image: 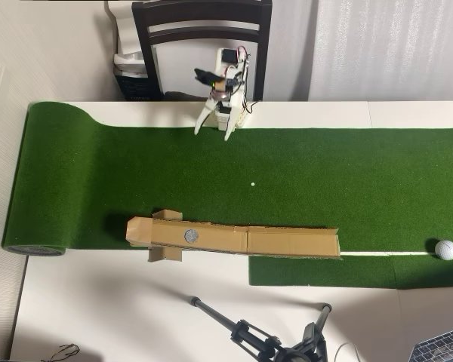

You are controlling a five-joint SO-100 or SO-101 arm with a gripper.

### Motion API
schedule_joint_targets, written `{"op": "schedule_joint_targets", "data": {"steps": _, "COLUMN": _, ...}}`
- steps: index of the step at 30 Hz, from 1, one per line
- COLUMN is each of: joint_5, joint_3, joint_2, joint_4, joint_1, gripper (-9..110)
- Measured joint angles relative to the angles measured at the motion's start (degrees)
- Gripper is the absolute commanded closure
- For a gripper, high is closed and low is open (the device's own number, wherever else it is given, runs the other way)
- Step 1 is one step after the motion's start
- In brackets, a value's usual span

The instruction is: Pick up the golf ball and place it on the gray mark at the back.

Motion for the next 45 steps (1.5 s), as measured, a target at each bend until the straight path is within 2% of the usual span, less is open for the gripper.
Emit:
{"op": "schedule_joint_targets", "data": {"steps": 7, "joint_5": 0.00, "joint_3": 12.92, "joint_2": 0.00, "joint_4": -3.25, "joint_1": -0.18, "gripper": 64}}
{"op": "schedule_joint_targets", "data": {"steps": 12, "joint_5": -0.18, "joint_3": 21.80, "joint_2": -0.79, "joint_4": -6.94, "joint_1": -3.96, "gripper": 64}}
{"op": "schedule_joint_targets", "data": {"steps": 19, "joint_5": 4.66, "joint_3": 31.82, "joint_2": -0.88, "joint_4": -7.38, "joint_1": -8.88, "gripper": 64}}
{"op": "schedule_joint_targets", "data": {"steps": 31, "joint_5": 13.80, "joint_3": 36.39, "joint_2": -0.26, "joint_4": -7.03, "joint_1": -17.23, "gripper": 65}}
{"op": "schedule_joint_targets", "data": {"steps": 36, "joint_5": 14.33, "joint_3": 36.39, "joint_2": -0.18, "joint_4": -6.86, "joint_1": -17.40, "gripper": 82}}
{"op": "schedule_joint_targets", "data": {"steps": 39, "joint_5": 14.41, "joint_3": 36.39, "joint_2": -0.09, "joint_4": -6.77, "joint_1": -17.75, "gripper": 97}}
{"op": "schedule_joint_targets", "data": {"steps": 45, "joint_5": 14.41, "joint_3": 36.39, "joint_2": -0.09, "joint_4": -6.77, "joint_1": -17.75, "gripper": 101}}
